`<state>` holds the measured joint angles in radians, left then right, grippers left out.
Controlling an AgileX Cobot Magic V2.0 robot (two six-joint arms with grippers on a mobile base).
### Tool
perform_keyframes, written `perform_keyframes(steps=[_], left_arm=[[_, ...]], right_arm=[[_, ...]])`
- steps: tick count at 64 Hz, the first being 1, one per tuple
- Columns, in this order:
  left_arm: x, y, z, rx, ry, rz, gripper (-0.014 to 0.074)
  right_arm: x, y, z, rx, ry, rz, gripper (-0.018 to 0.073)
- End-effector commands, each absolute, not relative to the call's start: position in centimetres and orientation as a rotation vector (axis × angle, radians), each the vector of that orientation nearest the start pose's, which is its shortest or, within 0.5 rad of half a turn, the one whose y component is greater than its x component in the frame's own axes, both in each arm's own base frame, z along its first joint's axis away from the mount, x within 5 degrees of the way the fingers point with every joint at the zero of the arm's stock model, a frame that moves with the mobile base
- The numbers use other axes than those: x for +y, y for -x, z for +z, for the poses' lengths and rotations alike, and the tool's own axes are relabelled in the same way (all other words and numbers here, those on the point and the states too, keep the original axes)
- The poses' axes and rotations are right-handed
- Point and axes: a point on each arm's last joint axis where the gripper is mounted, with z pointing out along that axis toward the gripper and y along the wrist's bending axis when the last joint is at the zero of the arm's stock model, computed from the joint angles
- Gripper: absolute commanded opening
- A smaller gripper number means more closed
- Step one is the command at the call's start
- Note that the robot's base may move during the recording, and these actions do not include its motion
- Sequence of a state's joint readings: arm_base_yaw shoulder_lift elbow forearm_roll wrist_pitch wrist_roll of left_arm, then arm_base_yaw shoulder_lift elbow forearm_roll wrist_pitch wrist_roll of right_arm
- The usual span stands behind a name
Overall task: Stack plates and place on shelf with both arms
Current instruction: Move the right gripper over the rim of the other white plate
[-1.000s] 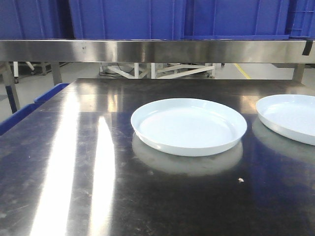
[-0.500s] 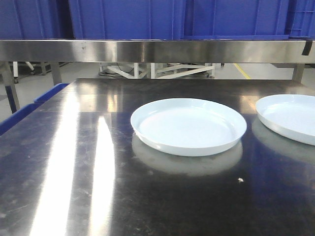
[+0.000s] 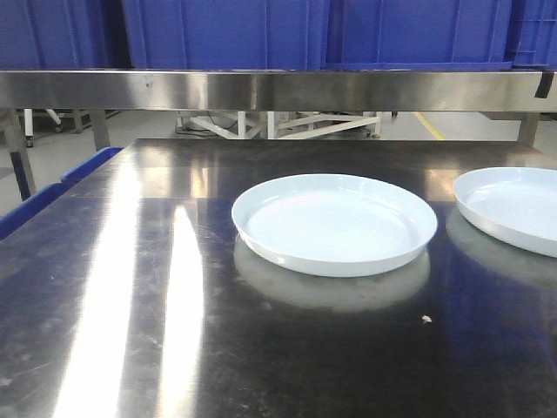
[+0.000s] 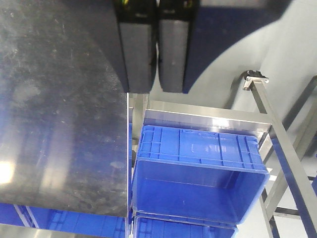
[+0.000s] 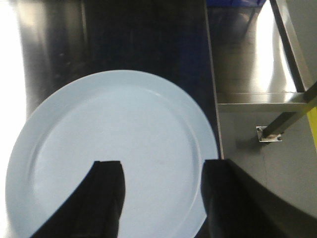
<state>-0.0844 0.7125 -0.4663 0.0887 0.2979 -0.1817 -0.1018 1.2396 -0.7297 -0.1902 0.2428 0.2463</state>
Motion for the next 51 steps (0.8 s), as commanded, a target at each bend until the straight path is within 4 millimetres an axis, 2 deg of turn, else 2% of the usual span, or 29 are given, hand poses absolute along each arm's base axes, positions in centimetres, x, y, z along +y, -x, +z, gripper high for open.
perform_keyframes(steps=[1,17,28,51], left_arm=[[-1.1,-14.8,29.6,1.913,0.027,-0.104,0.0087],[-1.1,-14.8,29.6,1.913,0.027,-0.104,0.0087],[-1.1,-14.8,29.6,1.913,0.027,-0.104,0.0087],[-1.1,-14.8,29.6,1.913,0.027,-0.104,0.0087]], right_arm=[[-4.6,-27.3,28.6,2.112,-0.216,-0.114,0.0460],[-7.4,-30.6,27.3,2.189,-0.306,-0.159,0.0460],[-7.6,-31.6,25.9,2.229,-0.310,-0.156,0.0460],[-7.8,-32.4,23.7,2.302,-0.297,-0.168,0.0460]])
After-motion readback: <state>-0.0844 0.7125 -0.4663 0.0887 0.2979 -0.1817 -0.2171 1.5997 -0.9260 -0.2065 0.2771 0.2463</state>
